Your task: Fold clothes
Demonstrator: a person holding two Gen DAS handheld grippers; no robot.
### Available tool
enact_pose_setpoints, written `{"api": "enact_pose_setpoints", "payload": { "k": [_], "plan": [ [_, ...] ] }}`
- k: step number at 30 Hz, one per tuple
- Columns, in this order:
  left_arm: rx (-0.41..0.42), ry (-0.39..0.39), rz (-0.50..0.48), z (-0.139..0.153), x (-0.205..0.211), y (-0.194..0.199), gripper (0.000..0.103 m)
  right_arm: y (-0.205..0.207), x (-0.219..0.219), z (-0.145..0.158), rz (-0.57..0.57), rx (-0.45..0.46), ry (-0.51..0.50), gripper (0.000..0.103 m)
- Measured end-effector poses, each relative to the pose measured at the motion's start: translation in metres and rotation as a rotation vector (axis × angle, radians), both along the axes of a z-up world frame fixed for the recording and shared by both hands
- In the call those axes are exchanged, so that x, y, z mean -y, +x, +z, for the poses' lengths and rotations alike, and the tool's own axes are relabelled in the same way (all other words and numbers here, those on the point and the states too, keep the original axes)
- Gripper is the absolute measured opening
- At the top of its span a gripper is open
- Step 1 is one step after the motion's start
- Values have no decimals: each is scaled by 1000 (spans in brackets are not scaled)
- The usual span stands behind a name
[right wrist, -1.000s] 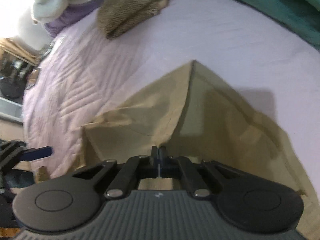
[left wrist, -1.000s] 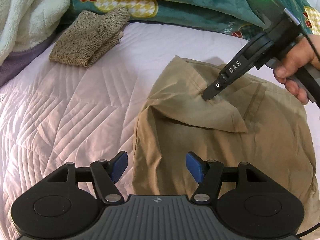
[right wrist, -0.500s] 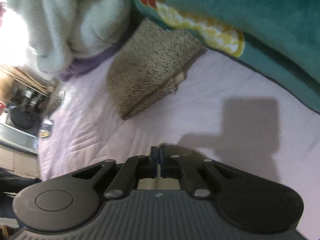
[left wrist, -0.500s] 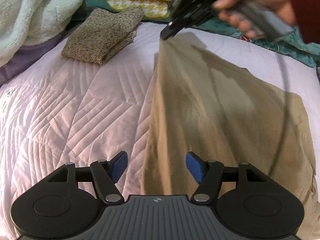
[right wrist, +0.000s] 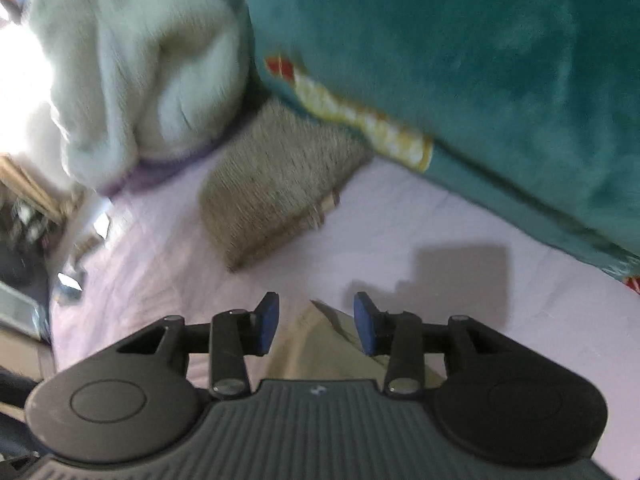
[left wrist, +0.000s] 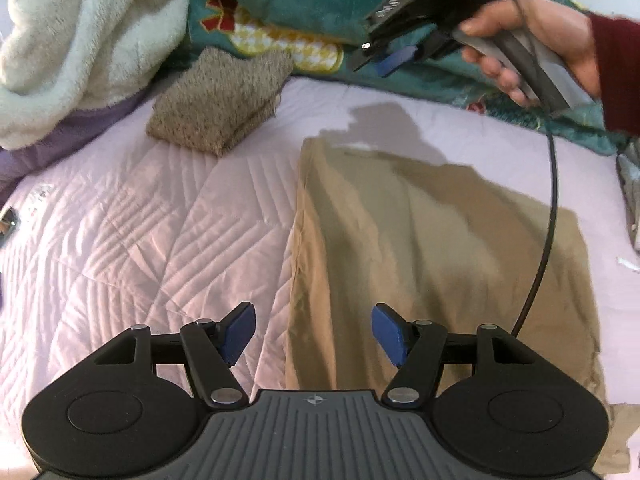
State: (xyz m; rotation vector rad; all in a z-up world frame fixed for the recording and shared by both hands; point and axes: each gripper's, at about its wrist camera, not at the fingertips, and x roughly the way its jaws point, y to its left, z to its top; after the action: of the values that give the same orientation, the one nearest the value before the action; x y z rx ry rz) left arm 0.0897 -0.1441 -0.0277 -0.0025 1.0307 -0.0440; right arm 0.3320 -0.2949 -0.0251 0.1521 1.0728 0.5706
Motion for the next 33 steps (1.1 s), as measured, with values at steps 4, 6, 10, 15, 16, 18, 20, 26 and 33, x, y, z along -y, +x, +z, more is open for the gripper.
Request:
{"api": "enact_pose_setpoints", "payload": {
  "k": [4,6,10,15,16,18,20,26,33],
  "plan": [
    [34,-16,7,36,-4,-23,66,-58,15,55,-62,108,5,41],
    [41,-31,9,56,-7,-40,66,-91,24,80,-98,146,-4,41],
    [70,-46,-6,98,-15,-82,66,-161,55,115,-161,206,-33,42],
    [134,-57,-27,148,-29,-139,66,-246,77,153,-269,230,-22,42],
    [147,-60,-32,156,-32,-150,66,-262,78,161,-285,239,-23,42],
    [169,-60,-44,170,-34,-172,66,-293,76,180,-310,248,-17,50],
    [201,-56,-56,184,-35,-196,66,-318,69,196,-323,256,-5,50],
    [288,-90,-53,221,-47,-265,67,-380,47,255,-346,327,40,51],
    [376,-80,-34,258,-41,-307,69,-417,39,318,-339,470,67,66]
  ]
}}
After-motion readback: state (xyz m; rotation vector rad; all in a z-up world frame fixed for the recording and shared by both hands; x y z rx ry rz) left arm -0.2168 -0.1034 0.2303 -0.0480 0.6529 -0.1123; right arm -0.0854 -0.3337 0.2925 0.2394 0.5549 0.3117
